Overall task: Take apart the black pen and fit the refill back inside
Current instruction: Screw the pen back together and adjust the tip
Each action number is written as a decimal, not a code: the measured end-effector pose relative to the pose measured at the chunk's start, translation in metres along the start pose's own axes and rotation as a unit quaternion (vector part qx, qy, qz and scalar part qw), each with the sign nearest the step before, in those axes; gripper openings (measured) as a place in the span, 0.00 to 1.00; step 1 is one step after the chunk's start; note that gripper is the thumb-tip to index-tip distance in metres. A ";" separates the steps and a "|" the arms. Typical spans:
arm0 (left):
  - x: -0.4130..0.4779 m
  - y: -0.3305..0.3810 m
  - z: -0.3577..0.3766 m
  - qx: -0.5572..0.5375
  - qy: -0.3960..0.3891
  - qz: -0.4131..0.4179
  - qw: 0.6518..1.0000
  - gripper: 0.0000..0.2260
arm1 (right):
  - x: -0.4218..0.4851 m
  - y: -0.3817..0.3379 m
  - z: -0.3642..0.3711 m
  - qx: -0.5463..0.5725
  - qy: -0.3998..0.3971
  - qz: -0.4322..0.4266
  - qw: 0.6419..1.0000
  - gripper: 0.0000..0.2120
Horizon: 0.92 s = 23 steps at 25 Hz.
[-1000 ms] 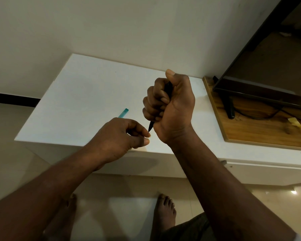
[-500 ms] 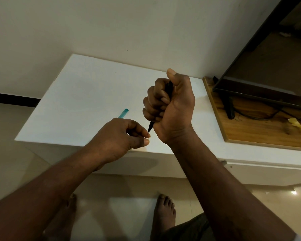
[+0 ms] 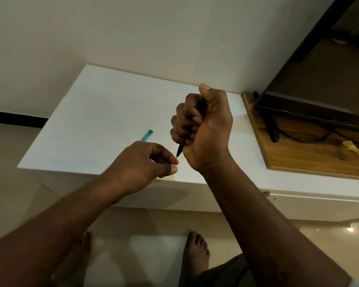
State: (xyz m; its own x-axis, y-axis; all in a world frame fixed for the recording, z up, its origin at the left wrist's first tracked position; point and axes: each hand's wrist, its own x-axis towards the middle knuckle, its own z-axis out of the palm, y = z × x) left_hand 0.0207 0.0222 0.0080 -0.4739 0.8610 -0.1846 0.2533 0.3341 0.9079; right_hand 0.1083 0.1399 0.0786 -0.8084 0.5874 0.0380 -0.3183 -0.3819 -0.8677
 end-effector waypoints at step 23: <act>0.001 0.000 0.000 0.008 0.002 -0.004 1.000 0.04 | 0.000 0.000 -0.001 -0.001 0.007 -0.008 1.000 0.22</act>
State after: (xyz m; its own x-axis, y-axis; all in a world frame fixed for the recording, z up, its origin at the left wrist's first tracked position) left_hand 0.0201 0.0232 0.0075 -0.4790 0.8570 -0.1901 0.2623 0.3464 0.9007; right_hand 0.1088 0.1404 0.0787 -0.7960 0.6036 0.0450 -0.3308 -0.3715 -0.8675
